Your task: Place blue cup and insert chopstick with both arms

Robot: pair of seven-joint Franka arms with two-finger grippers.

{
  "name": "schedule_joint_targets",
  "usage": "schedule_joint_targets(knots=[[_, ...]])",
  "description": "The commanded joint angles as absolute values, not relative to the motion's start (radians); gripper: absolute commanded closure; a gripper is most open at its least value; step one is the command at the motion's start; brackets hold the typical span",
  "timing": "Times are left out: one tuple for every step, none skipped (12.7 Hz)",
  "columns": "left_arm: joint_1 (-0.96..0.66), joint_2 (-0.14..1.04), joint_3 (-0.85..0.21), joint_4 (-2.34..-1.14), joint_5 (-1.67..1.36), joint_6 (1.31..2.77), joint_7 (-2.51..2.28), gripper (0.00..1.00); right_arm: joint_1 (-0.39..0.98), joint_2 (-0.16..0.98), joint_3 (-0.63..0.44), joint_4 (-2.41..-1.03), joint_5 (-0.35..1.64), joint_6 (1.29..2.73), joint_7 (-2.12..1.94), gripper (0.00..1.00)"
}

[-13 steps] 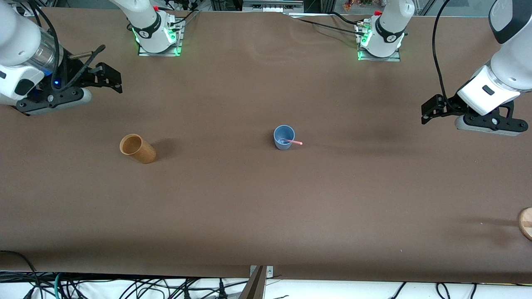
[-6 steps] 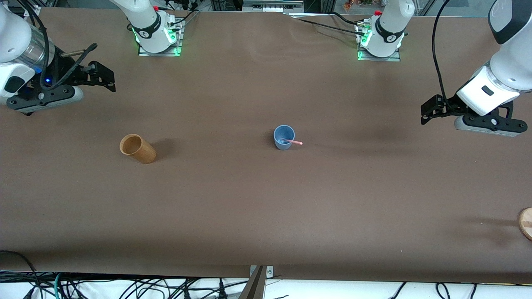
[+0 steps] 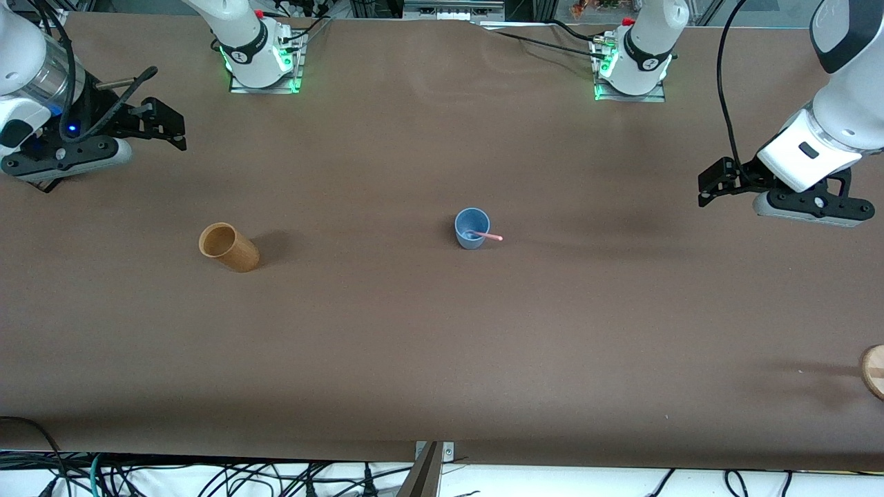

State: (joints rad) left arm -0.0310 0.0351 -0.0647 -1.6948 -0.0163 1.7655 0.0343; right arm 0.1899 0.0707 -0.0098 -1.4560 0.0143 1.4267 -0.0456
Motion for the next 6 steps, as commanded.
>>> schedule_joint_targets(knots=[[-0.028,0.048,-0.067,-1.664,-0.028,1.746,0.058,0.0,0.175,0.035,0.006,-1.491,-0.006,1.428,-0.061,0.0],[-0.028,0.048,-0.067,-1.664,-0.028,1.744,0.058,0.0,0.175,0.034,0.006,-1.491,-0.008,1.427,-0.061,0.0],[-0.028,0.048,-0.067,-1.664,-0.028,1.746,0.058,0.0,0.175,0.031,0.006,-1.491,-0.008,1.427,-0.063,0.0],[-0.028,0.048,-0.067,-1.664,-0.028,1.746,0.058,0.0,0.175,0.029,0.006,-1.491,-0.008,1.421,-0.063,0.0],[-0.028,0.046,-0.069,-1.664,-0.028,1.744,0.058,0.0,0.175,0.028,0.006,-1.491,-0.008,1.414,-0.061,0.0],[-0.028,0.046,-0.068,-1.664,-0.028,1.744,0.058,0.0,0.175,0.028,0.008,-1.491,-0.008,1.408,-0.061,0.0]])
